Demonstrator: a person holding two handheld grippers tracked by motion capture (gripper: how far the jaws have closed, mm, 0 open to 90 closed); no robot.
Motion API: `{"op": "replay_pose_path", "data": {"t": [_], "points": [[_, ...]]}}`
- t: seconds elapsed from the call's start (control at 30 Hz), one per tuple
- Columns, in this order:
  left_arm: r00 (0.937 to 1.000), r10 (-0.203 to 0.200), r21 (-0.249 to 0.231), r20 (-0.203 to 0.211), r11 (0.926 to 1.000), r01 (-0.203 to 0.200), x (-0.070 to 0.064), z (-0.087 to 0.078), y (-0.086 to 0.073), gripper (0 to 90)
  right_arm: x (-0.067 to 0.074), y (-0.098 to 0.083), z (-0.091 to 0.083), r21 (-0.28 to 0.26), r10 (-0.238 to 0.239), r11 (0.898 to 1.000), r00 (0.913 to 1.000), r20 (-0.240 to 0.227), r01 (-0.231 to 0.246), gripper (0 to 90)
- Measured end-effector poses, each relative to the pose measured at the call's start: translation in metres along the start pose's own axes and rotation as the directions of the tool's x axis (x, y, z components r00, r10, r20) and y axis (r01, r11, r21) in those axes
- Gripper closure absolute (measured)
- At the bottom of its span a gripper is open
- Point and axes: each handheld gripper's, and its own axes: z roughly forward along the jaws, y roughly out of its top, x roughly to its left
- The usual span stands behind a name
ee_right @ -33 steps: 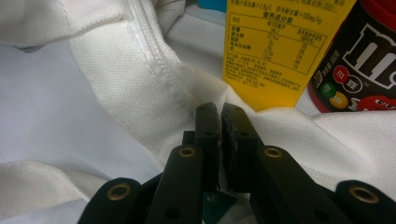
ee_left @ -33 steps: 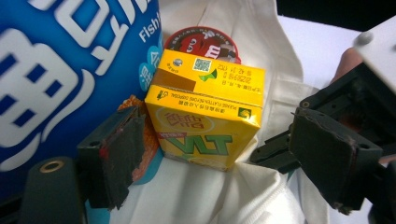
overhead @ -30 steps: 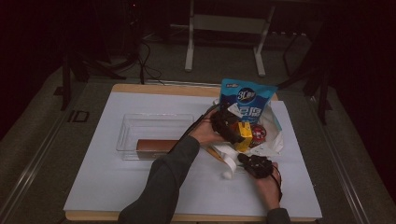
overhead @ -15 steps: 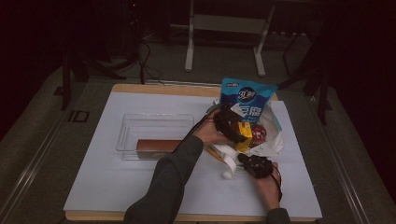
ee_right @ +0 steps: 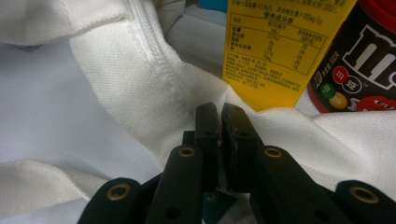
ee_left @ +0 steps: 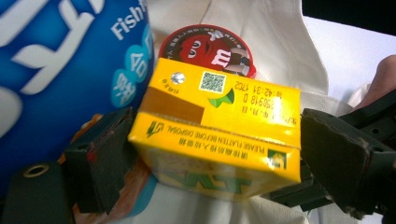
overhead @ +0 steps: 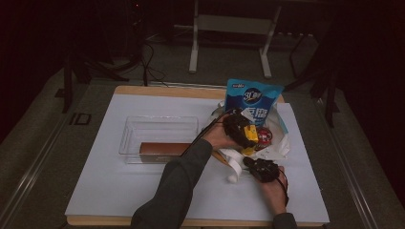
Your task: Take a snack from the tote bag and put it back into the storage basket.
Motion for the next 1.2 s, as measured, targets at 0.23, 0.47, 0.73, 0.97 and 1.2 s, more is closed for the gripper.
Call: {"op": "replay_pose_path", "data": {"t": [0.23, 0.47, 0.73, 0.97, 1.2], "points": [[0.9998, 0.013, 0.008, -0.012, 0.9999, -0.013, -0.002, 0.004, 0.000, 16.1, 0.000, 0.000, 0.000, 0.001, 0.002, 1.000, 1.0000, -0.001, -0.002, 85.3], [0.9991, 0.034, 0.028, -0.024, 0.9990, -0.033, -0.004, 0.005, -0.001, 17.4, 0.000, 0.000, 0.000, 0.000, -0.001, 1.000, 1.0000, 0.001, 0.001, 85.3], [0.9976, 0.029, 0.037, -0.063, 0.9990, -0.027, -0.008, 0.009, -0.004, 23.5, 0.000, 0.000, 0.000, 0.001, -0.001, 1.000, 1.0000, 0.000, 0.001, 85.3], [0.9968, -0.001, 0.042, -0.079, 0.9991, 0.004, -0.008, 0.004, -0.007, 27.9, 0.000, 0.000, 0.000, 0.002, 0.005, 1.000, 1.0000, -0.005, -0.005, 85.3], [0.9941, 0.004, 0.060, -0.108, 0.9982, 0.002, -0.012, 0.002, -0.006, 28.3, -0.001, 0.000, 0.000, 0.003, 0.006, 1.000, 0.9999, -0.008, -0.006, 85.3]]}}
